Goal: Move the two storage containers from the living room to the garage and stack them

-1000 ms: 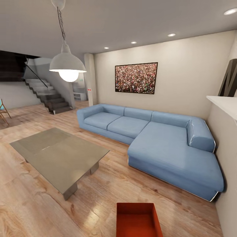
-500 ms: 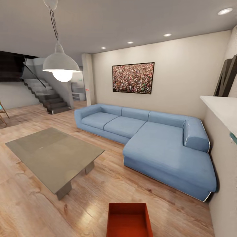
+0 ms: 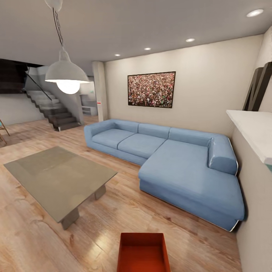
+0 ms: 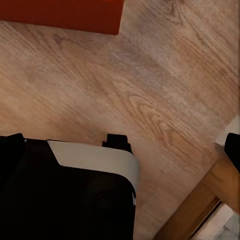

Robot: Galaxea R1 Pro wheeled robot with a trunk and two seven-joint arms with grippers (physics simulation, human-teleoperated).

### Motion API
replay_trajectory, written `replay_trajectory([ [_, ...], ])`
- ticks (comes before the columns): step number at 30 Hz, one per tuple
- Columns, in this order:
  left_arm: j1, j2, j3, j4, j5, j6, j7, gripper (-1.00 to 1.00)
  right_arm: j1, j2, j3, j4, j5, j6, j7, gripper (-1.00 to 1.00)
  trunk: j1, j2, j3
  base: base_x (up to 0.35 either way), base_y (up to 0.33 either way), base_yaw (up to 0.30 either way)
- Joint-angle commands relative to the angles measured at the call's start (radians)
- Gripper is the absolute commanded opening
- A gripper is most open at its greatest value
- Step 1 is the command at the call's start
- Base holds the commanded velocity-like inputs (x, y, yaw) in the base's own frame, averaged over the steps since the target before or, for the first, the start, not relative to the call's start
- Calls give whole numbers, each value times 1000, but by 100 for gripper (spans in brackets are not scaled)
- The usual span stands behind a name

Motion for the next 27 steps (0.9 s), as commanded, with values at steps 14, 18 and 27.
replay_trajectory([
  [14, -1, 0, 8, 1, 0, -3, 2, 100, -1, 0, 7, 3, 4, -5, -4, 100, 0, -1, -1, 22, -42, 0],
  [18, -1, 0, 8, 2, 0, -3, 2, 100, -1, 0, 7, 3, 4, -5, -4, 100, 0, -1, -1, 231, 0, 0],
  [27, -1, 0, 8, 1, 0, -3, 2, 100, -1, -3, 7, 3, 4, -7, -4, 100, 0, -1, -1, 35, 0, -72],
])
